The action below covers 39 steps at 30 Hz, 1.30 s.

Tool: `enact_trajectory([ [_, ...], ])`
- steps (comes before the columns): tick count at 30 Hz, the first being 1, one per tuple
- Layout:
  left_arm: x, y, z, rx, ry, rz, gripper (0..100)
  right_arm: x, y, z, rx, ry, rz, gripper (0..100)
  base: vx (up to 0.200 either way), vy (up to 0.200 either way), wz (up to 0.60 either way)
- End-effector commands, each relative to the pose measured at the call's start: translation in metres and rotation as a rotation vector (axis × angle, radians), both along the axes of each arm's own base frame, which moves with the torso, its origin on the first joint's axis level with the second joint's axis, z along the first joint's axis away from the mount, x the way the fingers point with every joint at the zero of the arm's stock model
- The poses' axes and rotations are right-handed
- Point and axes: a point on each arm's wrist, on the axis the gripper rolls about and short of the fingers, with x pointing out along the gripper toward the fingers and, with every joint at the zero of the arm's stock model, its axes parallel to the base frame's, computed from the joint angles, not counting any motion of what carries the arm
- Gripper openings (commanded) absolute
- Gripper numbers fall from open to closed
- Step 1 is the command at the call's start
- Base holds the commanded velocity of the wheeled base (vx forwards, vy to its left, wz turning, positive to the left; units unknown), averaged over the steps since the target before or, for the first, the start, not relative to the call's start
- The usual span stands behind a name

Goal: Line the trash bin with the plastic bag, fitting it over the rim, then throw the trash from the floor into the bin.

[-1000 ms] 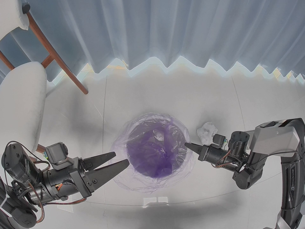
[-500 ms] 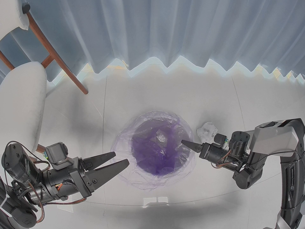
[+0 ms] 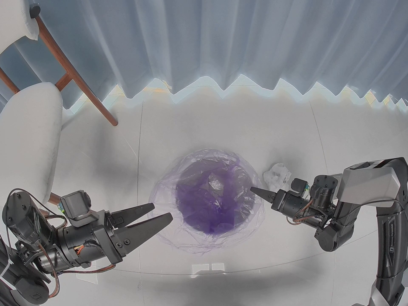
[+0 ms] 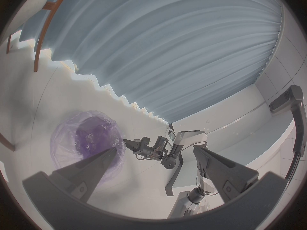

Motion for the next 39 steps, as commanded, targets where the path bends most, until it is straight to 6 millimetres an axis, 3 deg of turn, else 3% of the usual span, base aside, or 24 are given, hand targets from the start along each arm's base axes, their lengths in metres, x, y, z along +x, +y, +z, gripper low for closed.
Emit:
enact_trajectory([
  [1, 0.0, 0.0, -0.001, 0.001, 0.003, 0.0, 100, -0.001, -0.001, 0.0, 0.004, -0.003, 0.001, 0, 0.0, 0.0, 0.0],
  [13, 0.001, 0.0, -0.001, 0.001, 0.003, 0.002, 100, 0.0, -0.004, -0.002, 0.024, 0.026, -0.015, 0, 0.0, 0.0, 0.0],
  [24, 0.001, 0.0, -0.001, 0.001, 0.003, 0.003, 100, 0.008, -0.007, -0.043, -0.018, 0.094, -0.073, 0, 0.0, 0.0, 0.0],
  [31, 0.0, 0.0, -0.001, 0.002, 0.004, 0.002, 100, 0.008, -0.004, -0.034, -0.014, 0.074, -0.09, 0, 0.0, 0.0, 0.0],
  [32, 0.0, 0.0, -0.001, 0.002, 0.004, 0.002, 100, 0.008, -0.004, -0.034, -0.014, 0.074, -0.09, 100, 0.0, 0.0, 0.0],
  [39, 0.0, 0.0, -0.001, 0.001, 0.003, 0.002, 100, -0.015, -0.009, -0.005, 0.036, 0.117, -0.092, 100, 0.0, 0.0, 0.0],
])
